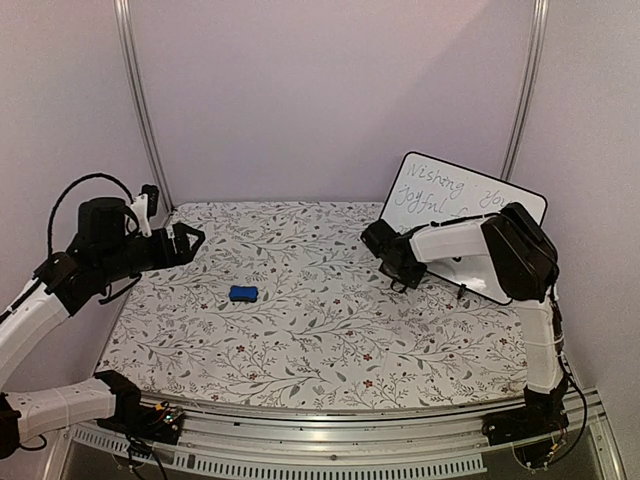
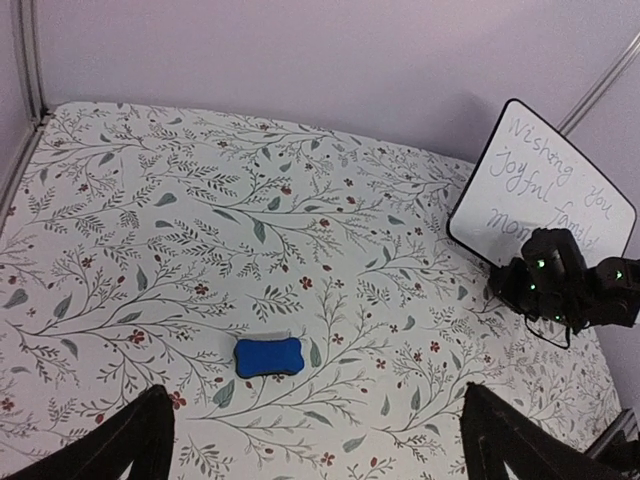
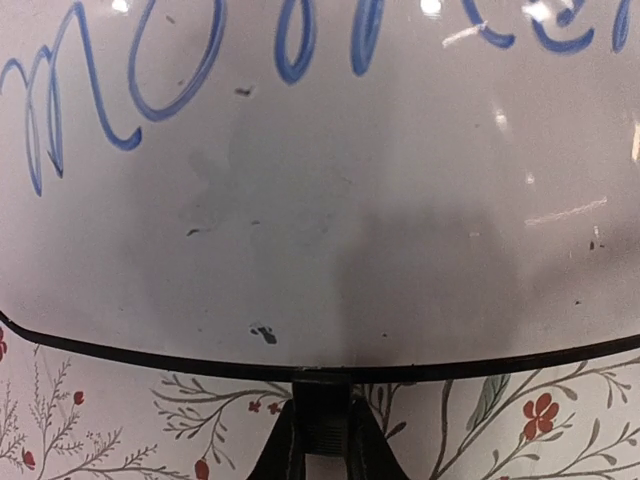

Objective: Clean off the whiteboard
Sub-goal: Move the whiteboard to the center of the board.

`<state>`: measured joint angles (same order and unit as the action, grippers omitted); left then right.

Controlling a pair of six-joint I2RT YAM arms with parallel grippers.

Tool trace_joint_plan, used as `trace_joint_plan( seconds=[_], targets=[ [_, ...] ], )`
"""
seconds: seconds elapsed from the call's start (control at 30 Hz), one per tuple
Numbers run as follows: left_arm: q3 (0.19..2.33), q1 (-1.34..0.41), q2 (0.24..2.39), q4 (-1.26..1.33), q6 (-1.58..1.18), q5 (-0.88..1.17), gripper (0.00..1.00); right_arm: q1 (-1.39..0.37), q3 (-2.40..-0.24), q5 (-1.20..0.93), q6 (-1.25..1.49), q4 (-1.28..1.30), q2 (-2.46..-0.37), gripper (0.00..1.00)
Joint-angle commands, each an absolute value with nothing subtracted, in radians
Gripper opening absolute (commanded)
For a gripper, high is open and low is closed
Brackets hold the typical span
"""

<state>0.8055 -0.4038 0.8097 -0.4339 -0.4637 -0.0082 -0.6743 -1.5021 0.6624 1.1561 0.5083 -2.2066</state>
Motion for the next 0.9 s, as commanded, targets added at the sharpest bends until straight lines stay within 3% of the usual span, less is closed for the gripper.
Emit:
trace_joint_plan(
  seconds=[0.0,0.37,0.87],
  targets=[
    [0.861,-0.397,0.846,-0.462,-0.469,-0.06,1.0,-0.727,-1.563,0.548,1.158,0.486,-2.266,0.0],
    [0.913,-0.397,0.877,-0.449,-0.46,-0.035,1.0,-0.819,-1.689,0.539,1.129,0.507,-2.363,0.0],
    [0.808,-0.399,0.804,-0.392,-0.506,-0.008,1.0,-0.904,-1.87,0.558,1.076,0.503,-2.47,0.0]
  ],
)
